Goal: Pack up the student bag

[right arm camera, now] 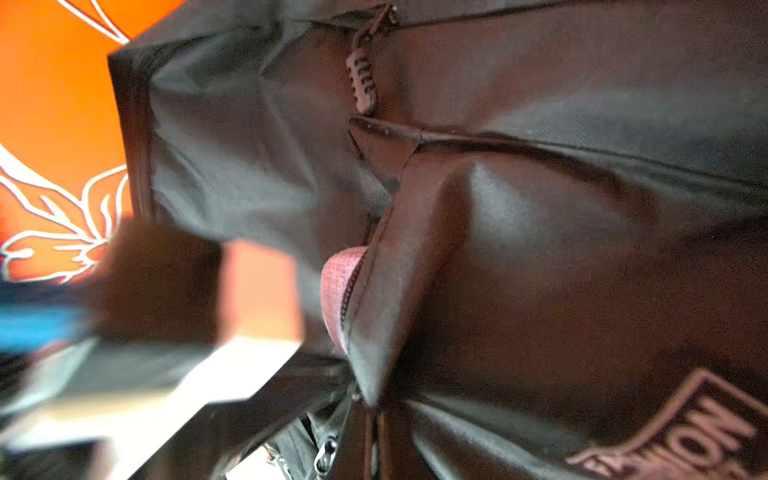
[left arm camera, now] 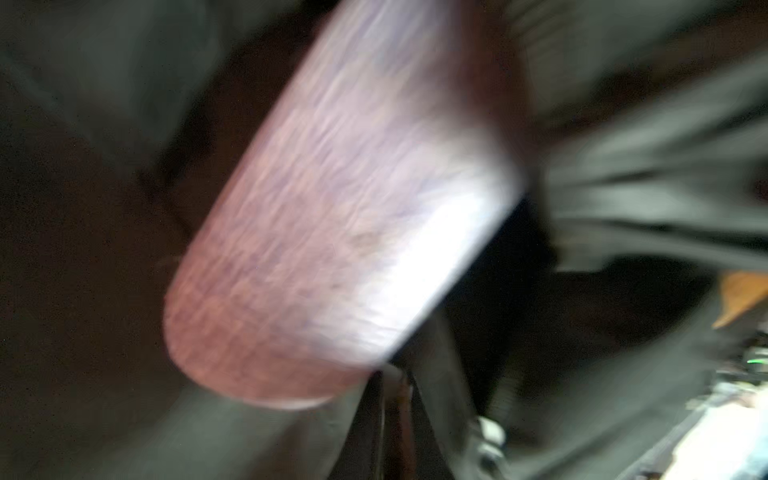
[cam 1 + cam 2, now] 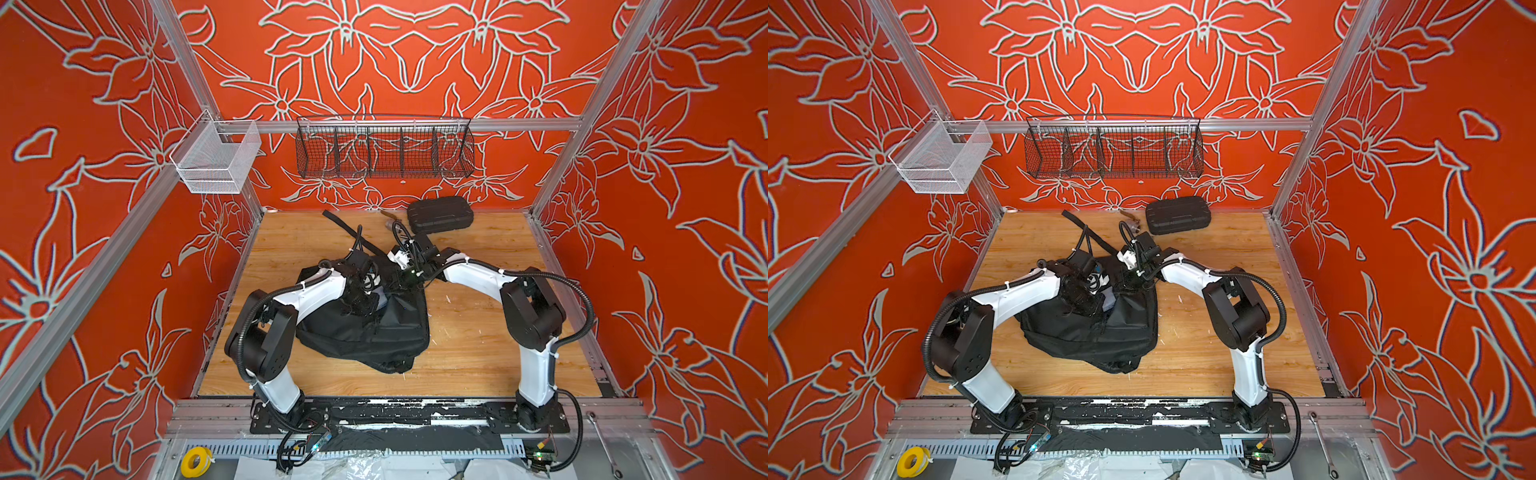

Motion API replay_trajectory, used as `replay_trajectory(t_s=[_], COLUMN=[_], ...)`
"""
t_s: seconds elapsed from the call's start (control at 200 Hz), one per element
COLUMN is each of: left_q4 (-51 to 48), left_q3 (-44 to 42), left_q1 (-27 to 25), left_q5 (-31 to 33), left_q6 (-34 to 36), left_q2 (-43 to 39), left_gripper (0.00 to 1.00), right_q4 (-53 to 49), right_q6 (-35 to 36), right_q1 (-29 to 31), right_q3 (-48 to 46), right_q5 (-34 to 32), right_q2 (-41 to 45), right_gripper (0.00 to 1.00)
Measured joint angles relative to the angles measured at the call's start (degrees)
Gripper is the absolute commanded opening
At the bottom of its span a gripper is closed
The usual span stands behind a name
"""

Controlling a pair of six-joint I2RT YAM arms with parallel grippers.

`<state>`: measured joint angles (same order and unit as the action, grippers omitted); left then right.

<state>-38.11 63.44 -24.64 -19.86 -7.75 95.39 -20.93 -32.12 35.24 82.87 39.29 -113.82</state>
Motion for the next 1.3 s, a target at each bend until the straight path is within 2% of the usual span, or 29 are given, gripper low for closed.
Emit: replay_trajectory(t_s=[0.13,0.195,0.24,0.335,0.415,0.54,0.67,0.831,1.051,1.301], left_q4=[3.10,4.17,4.81,3.80,3.17,3.06,2.93,1.75,1.42,3.13], left_q3=[-0.11,-0.72,-1.64,-3.23,-3.19,-3.10,-2.99,-1.49,-0.81,-0.31], left_q1=[-1.01,-1.42,-1.44,-0.52,1.92,5.75,5.90,5.62,3.80,-1.16], left_q5=[-2.45,-1.86,-0.42,3.76,5.95,7.74,8.28,8.17,8.00,10.93], left_q6=[-1.55,-3.28,-4.07,-7.28,-9.70,-12.76,-12.11,-6.05,2.56,10.84], left_q2=[-0.26,-0.52,-1.40,-5.49,-9.05,-10.49,-6.73,-0.79,-0.66,-0.66], left_gripper=[0.21,0.40,0.49,0.61,0.67,0.68,0.67,0.70,0.74,0.76], right_q4=[0.70,0.70,0.68,0.76,0.90,1.07,1.09,1.05,1.03,1.01], right_q6=[-0.61,-0.72,-0.74,-0.85,-0.90,-0.92,-0.92,-0.90,-0.87,-0.85], right_q1=[0.00,0.00,0.00,0.00,0.00,0.00,0.00,0.00,0.00,-0.02], right_q3=[0.00,0.00,0.00,0.00,0.00,0.00,0.00,0.00,0.00,0.00], right_q5=[0.17,0.17,0.15,0.04,-0.04,-0.07,-0.07,-0.07,-0.04,-0.07], right_q2=[-0.52,-0.68,-0.83,-1.03,-1.03,-1.03,-1.03,-1.03,-1.03,-1.03], right_gripper=[0.00,0.00,0.00,0.00,0.00,0.00,0.01,0.03,0.03,0.04])
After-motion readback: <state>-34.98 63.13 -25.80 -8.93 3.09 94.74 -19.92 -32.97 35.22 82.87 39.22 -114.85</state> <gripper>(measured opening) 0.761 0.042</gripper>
